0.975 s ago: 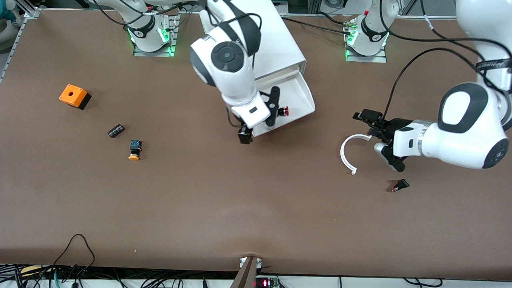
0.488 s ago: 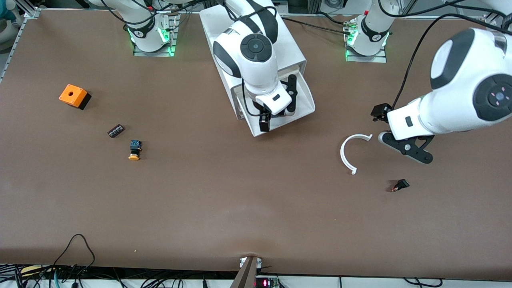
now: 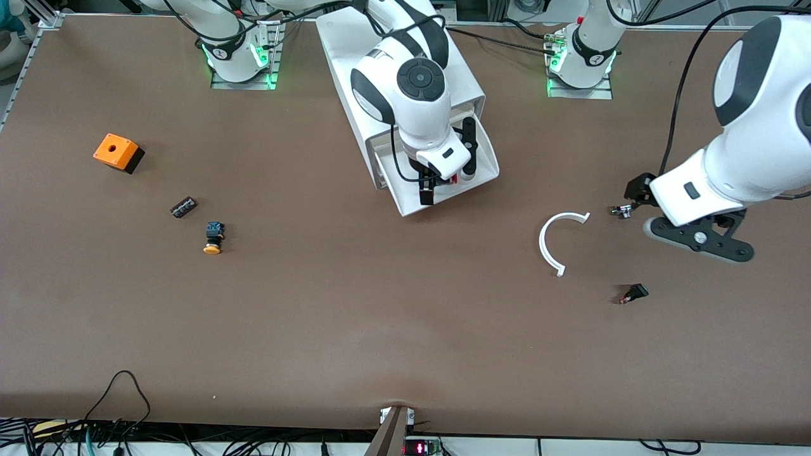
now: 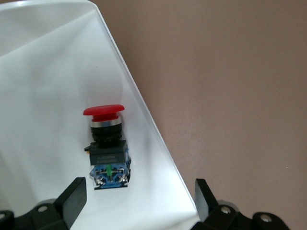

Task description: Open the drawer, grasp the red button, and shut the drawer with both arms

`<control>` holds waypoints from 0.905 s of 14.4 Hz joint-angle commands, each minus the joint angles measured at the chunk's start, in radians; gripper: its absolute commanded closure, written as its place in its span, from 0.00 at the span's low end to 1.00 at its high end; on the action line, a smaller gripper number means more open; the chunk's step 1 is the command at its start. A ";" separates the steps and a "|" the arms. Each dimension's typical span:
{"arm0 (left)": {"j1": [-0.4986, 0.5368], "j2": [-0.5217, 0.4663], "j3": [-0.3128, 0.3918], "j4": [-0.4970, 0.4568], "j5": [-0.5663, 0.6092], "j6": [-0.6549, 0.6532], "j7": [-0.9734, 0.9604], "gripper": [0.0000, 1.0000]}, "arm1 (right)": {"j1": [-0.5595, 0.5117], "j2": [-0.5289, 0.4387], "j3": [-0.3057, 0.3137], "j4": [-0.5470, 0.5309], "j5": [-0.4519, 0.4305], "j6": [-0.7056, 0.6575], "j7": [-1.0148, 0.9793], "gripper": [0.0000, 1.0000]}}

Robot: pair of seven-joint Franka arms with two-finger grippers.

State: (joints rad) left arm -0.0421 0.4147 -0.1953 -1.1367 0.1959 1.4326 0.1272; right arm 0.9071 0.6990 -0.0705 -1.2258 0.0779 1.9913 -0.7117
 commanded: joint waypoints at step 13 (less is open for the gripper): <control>0.091 -0.376 -0.018 -0.586 -0.130 0.388 -0.285 0.00 | 0.030 0.028 0.023 0.009 -0.036 -0.017 -0.065 0.00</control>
State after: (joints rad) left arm 0.0375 0.2432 -0.2134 -1.4540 0.0833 1.7365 -0.1496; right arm 0.9399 0.7170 -0.0605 -1.2258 0.0568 1.9808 -0.7628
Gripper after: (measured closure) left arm 0.000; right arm 0.000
